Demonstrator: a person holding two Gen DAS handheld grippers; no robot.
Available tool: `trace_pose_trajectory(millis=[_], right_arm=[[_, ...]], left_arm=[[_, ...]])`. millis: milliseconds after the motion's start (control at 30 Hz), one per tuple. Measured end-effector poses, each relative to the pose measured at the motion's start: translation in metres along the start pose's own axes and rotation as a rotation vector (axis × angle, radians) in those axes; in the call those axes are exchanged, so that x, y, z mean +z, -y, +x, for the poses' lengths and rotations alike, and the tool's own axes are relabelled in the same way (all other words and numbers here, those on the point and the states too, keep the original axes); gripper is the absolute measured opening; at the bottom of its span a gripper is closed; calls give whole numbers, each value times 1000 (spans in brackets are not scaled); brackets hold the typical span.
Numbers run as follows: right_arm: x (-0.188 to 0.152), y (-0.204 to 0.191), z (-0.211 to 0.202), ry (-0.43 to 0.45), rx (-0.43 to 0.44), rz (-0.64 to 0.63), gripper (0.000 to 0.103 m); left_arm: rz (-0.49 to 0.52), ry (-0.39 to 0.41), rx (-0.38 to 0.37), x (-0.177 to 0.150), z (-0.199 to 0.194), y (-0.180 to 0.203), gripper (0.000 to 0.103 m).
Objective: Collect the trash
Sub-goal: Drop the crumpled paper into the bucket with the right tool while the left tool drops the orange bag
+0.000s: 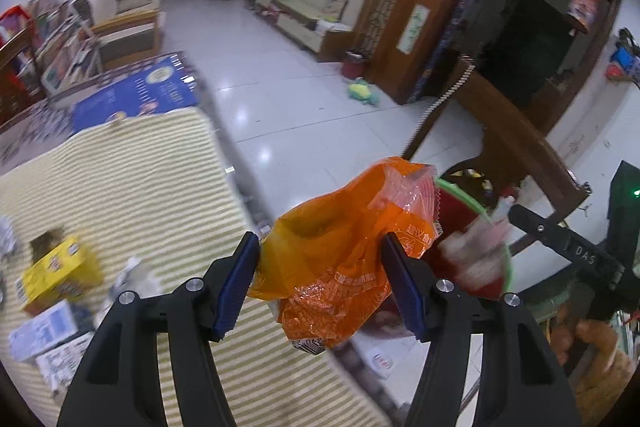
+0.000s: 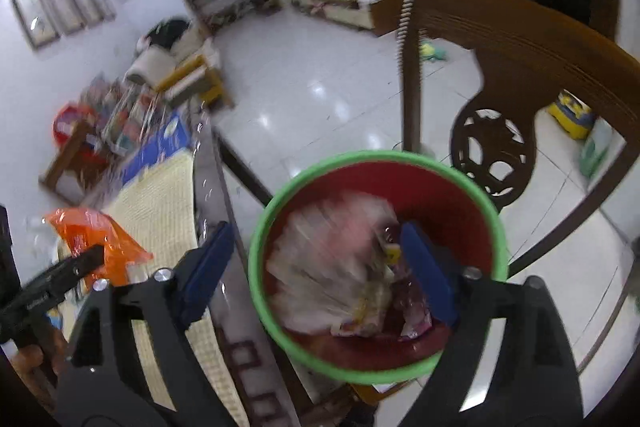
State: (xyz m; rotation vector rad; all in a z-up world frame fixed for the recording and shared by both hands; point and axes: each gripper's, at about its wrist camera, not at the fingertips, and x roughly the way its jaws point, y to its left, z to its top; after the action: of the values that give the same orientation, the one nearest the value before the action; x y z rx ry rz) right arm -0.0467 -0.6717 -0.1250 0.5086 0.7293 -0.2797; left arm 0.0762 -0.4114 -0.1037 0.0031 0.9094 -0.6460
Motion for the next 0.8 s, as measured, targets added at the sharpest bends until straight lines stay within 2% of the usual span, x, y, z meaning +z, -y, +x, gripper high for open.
trace_pose_trajectory(millis=[300, 600, 733, 800], right_arm=[[9, 29, -22, 104, -143, 29, 84], [12, 59, -46, 163, -233, 91, 86], [11, 62, -50, 167, -240, 107, 86], [10, 61, -51, 168, -241, 105, 86]], left_arm=[[115, -43, -112, 19, 41, 74, 60], [172, -103, -192, 27, 75, 118, 60], [174, -101, -201, 29, 78, 122, 64], [152, -102, -210, 31, 78, 119, 73]])
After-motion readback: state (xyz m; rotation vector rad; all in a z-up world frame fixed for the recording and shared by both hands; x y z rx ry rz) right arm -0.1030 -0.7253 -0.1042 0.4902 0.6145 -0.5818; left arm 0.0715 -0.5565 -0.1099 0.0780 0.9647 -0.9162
